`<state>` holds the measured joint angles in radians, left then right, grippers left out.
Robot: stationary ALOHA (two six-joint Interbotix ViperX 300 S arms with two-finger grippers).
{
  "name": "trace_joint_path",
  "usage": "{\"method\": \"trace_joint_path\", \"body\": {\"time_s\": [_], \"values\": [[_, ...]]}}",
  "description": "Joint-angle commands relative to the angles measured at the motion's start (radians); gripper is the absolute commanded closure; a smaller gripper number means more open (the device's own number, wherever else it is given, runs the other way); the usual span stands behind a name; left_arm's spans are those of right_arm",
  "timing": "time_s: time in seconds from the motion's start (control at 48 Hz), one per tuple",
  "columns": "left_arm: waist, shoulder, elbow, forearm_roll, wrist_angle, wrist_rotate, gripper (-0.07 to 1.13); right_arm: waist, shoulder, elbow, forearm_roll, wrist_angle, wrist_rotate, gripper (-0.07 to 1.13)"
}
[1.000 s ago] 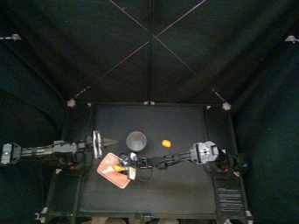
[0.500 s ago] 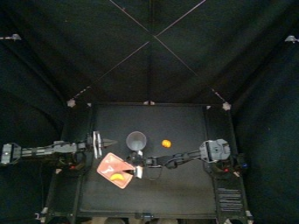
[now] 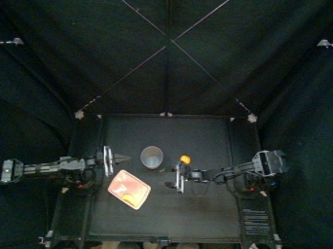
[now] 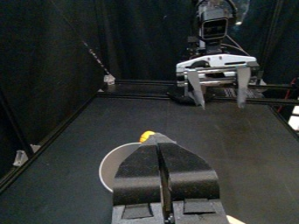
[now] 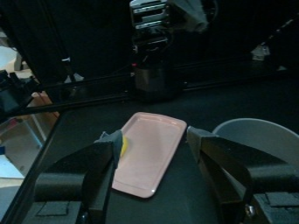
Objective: Pick the banana then place it on the pink plate
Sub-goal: Drop banana on the pink plate and return to neutral
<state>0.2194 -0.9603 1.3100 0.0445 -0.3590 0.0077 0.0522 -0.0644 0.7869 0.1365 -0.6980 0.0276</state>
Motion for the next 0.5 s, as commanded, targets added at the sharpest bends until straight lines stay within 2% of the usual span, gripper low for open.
{"method": "trace_joint_path", "body": {"time_s": [0.021, 0.354, 0.5], "values": [[-0.012, 0.002, -0.031, 0.003, -0.012, 0.002, 1.07, -0.031, -0.098, 0.054, -0.003, -0.011, -0.002, 0.12], [-0.035, 0.002, -0.018, 0.006, -0.012, 0.002, 1.07, -0.092, -0.192, 0.152, -0.014, -0.011, -0.003, 0.12], [-0.031, 0.002, -0.018, 0.006, -0.012, 0.002, 1.07, -0.094, -0.196, 0.161, -0.029, -0.011, -0.002, 0.12]]}}
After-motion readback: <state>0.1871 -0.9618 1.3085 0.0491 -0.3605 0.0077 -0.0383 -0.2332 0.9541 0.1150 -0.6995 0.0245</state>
